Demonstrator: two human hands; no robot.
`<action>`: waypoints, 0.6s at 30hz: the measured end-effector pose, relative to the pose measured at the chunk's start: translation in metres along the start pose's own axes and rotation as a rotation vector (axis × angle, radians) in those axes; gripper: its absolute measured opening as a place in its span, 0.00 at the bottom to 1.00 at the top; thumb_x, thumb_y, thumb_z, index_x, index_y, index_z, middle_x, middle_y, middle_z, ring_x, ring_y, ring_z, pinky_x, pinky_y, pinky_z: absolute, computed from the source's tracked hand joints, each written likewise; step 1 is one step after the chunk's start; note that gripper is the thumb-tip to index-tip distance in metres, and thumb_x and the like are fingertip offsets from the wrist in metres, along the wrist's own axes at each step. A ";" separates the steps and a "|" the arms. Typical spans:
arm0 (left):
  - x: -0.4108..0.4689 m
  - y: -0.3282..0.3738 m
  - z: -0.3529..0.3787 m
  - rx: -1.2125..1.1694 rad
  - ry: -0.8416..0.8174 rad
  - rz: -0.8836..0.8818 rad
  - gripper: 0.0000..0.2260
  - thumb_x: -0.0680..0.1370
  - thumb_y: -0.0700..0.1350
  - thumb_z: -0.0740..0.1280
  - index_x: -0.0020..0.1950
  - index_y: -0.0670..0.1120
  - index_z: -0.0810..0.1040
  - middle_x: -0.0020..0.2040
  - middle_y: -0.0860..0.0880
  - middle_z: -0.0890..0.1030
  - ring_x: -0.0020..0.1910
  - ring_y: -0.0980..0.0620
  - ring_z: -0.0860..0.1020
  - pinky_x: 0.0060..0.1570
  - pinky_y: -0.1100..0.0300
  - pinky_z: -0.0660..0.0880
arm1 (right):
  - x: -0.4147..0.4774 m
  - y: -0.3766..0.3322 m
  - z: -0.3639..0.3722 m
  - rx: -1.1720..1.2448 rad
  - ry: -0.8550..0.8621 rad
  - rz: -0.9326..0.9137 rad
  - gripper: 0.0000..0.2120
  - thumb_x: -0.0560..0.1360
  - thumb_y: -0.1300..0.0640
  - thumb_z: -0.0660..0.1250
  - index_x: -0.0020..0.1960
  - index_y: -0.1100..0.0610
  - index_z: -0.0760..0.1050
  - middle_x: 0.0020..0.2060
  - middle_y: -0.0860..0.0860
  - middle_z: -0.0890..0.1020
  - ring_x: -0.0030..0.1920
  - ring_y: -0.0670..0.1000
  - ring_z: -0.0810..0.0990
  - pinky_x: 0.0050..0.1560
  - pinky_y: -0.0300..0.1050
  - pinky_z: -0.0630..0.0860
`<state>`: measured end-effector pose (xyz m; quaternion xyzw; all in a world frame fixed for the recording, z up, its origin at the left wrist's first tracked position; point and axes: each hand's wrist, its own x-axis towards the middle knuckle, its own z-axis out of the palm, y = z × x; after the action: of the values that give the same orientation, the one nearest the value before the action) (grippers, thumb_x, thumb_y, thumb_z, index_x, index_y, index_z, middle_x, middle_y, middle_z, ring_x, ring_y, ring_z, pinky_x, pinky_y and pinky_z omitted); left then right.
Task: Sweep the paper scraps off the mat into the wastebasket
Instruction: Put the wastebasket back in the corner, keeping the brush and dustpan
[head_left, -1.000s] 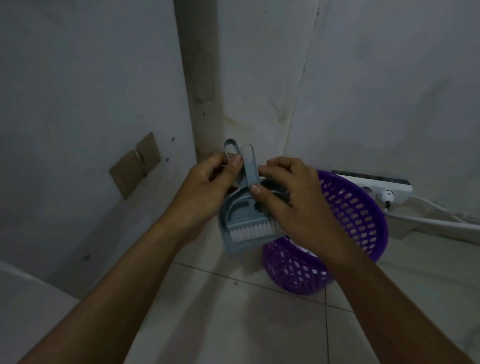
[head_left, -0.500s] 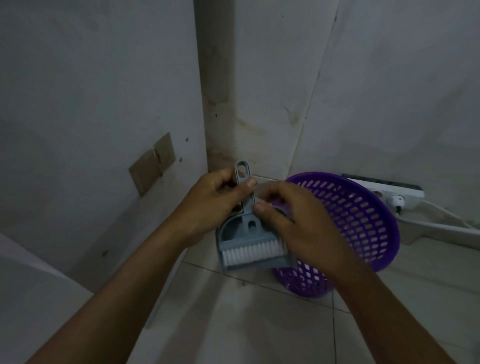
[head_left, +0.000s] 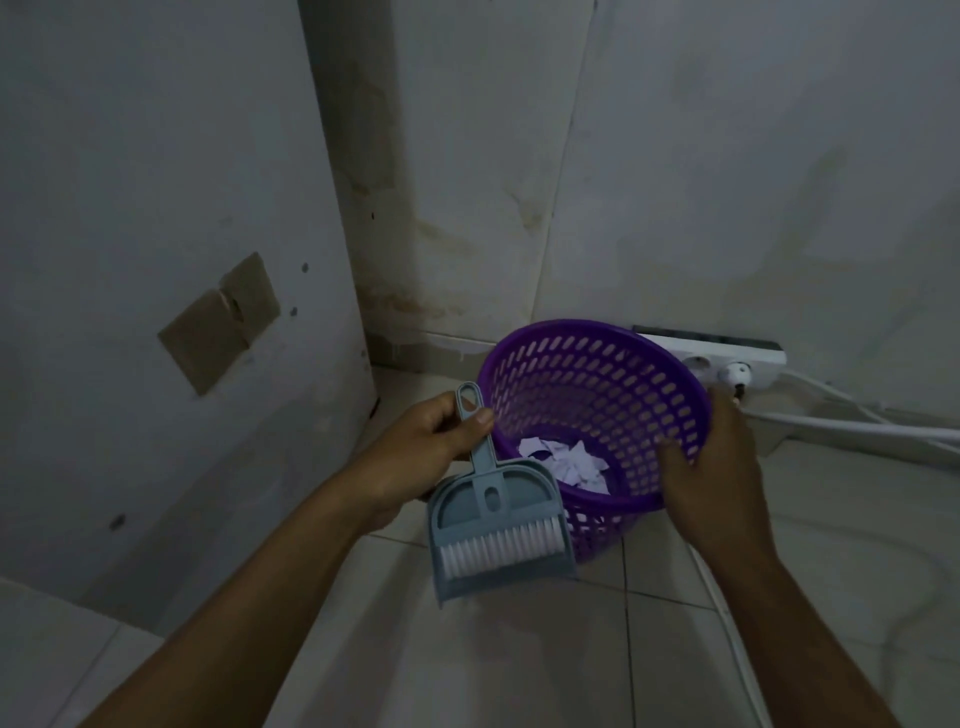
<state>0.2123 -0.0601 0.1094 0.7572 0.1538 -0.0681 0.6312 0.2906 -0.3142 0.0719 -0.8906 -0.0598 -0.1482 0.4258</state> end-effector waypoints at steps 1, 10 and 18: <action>-0.001 -0.001 -0.005 -0.001 0.016 -0.004 0.08 0.82 0.56 0.64 0.56 0.56 0.80 0.52 0.57 0.85 0.50 0.64 0.83 0.49 0.53 0.80 | 0.000 -0.002 0.003 0.013 -0.018 -0.017 0.28 0.72 0.65 0.64 0.71 0.54 0.65 0.64 0.56 0.73 0.62 0.56 0.73 0.61 0.51 0.71; -0.008 -0.017 -0.061 -0.065 0.208 0.040 0.09 0.84 0.52 0.63 0.56 0.52 0.80 0.45 0.58 0.85 0.43 0.65 0.83 0.34 0.70 0.76 | 0.000 -0.037 0.077 0.102 -0.294 -0.212 0.20 0.78 0.62 0.61 0.69 0.51 0.70 0.62 0.47 0.75 0.62 0.51 0.75 0.58 0.39 0.69; 0.009 -0.038 -0.081 -0.034 0.290 0.112 0.12 0.84 0.50 0.64 0.63 0.47 0.80 0.55 0.50 0.86 0.53 0.54 0.84 0.55 0.57 0.80 | 0.021 -0.027 0.121 -0.159 -0.507 -0.407 0.36 0.76 0.32 0.46 0.77 0.51 0.60 0.79 0.52 0.51 0.78 0.53 0.40 0.75 0.52 0.49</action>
<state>0.2011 0.0259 0.0864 0.7558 0.2019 0.0801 0.6177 0.3301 -0.2036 0.0271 -0.8995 -0.3286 -0.0080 0.2880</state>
